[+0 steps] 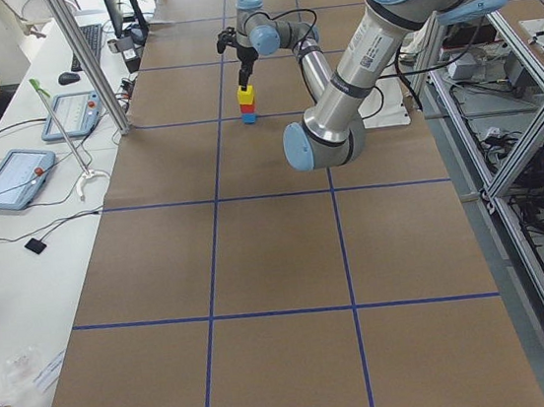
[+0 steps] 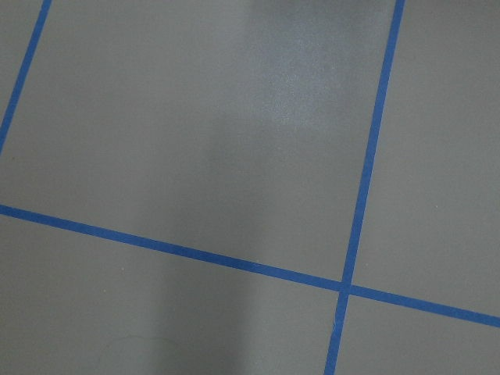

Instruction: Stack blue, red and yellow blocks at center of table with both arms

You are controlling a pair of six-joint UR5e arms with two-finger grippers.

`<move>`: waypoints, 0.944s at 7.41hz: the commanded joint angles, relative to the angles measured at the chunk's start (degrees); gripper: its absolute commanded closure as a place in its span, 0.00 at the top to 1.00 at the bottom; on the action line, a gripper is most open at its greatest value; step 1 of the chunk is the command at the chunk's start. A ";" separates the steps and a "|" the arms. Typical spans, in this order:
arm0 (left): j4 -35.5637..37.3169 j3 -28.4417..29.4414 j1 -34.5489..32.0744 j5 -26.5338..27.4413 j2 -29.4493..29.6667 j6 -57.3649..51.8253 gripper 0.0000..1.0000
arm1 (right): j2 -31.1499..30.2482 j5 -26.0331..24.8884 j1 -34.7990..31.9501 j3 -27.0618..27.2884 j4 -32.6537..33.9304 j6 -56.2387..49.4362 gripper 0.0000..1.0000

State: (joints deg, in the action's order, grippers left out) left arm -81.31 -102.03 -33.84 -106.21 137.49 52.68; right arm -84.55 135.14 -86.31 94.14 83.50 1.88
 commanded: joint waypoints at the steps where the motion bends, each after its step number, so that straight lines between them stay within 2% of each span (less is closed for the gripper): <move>1: 8.78 -15.60 -10.83 -7.04 -11.40 -15.94 0.99 | -0.26 0.04 0.00 -0.01 0.00 -0.38 1.00; 2: 8.72 -16.53 -19.42 -13.18 -17.63 -25.16 0.99 | -1.83 -0.22 0.00 0.34 -0.44 -2.21 1.00; 4: 8.72 -14.45 -37.78 -24.26 -29.23 -46.34 1.00 | -2.63 -0.49 0.00 0.08 -0.53 -4.25 1.00; 5: 8.46 -8.86 -47.36 -28.31 -32.25 -60.18 1.00 | -2.63 -0.49 -0.26 0.08 -0.53 -4.25 1.00; 6: 8.28 -4.54 -52.59 -29.92 -34.89 -70.94 1.00 | -2.63 -0.49 -0.35 0.08 -0.62 -4.25 1.00; 7: 6.10 -4.41 -55.34 -29.33 -40.75 -74.35 1.00 | -2.72 -0.49 -0.70 0.17 -0.53 -4.25 1.00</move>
State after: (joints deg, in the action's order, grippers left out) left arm -73.48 -108.81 -83.46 -134.56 102.86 -12.94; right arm -87.18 134.66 -86.68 94.23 82.94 -2.33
